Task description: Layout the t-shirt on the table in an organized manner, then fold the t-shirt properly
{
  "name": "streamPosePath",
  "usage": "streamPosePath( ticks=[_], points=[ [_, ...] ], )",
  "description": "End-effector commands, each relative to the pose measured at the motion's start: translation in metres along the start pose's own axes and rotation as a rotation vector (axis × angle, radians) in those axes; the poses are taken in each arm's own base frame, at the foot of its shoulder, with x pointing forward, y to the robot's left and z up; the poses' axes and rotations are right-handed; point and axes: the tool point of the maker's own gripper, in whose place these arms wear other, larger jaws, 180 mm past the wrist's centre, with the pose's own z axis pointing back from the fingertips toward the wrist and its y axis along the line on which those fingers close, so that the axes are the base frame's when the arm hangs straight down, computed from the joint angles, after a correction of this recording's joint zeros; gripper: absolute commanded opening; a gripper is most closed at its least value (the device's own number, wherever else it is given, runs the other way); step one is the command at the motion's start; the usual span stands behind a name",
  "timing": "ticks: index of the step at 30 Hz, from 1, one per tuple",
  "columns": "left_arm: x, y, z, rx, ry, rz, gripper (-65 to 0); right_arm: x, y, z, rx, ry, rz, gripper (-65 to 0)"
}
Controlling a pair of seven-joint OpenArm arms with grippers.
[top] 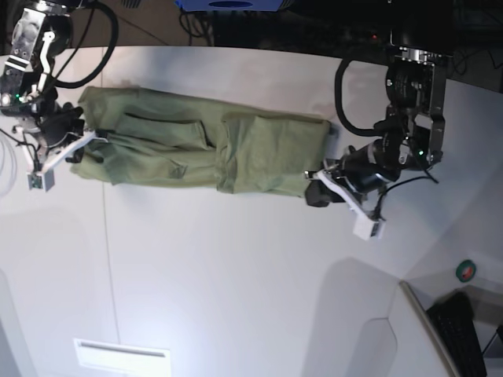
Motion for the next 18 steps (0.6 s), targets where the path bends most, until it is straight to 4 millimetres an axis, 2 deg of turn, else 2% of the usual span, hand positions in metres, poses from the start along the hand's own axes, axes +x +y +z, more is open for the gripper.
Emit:
streamPosePath(
  ticks=[1,4,6,8,10,12,14,15,18],
  points=[
    [0.014,0.012,0.011,0.015,-0.053,0.015,-65.0,0.022,0.005,0.006,0.011,-0.07,0.026,-65.0],
    [0.025,0.077,0.053,0.17,-0.14,0.103,-65.0,0.026,0.051,0.01,0.108,-0.082,0.135,-65.0],
    [0.029,0.118,0.086,0.273,-0.195,0.158,-65.0,0.025,0.097,0.015,0.209,-0.091,0.22,-65.0],
    [0.031,0.149,0.112,0.351,-0.237,0.207,-65.0,0.017,0.143,0.016,0.315,-0.076,0.292,-65.0],
    [0.022,0.179,0.135,0.423,-0.24,0.25,-65.0,0.007,0.187,0.013,0.416,-0.05,0.358,-65.0],
    [0.015,0.194,0.142,0.456,-0.197,0.225,-65.0,-0.007,0.219,0.006,0.491,-0.007,0.424,-65.0],
    [0.006,0.199,0.141,0.479,-0.121,0.135,-65.0,-0.018,0.248,0.003,0.544,0.026,0.463,-65.0],
    [0.002,0.199,0.14,0.492,-0.084,0.08,-65.0,-0.02,0.254,-0.001,0.539,0.041,0.435,-65.0],
    [-0.001,0.189,0.133,0.491,-0.032,-0.053,-65.0,-0.027,0.256,-0.015,0.505,0.089,0.376,-65.0]
  ],
)
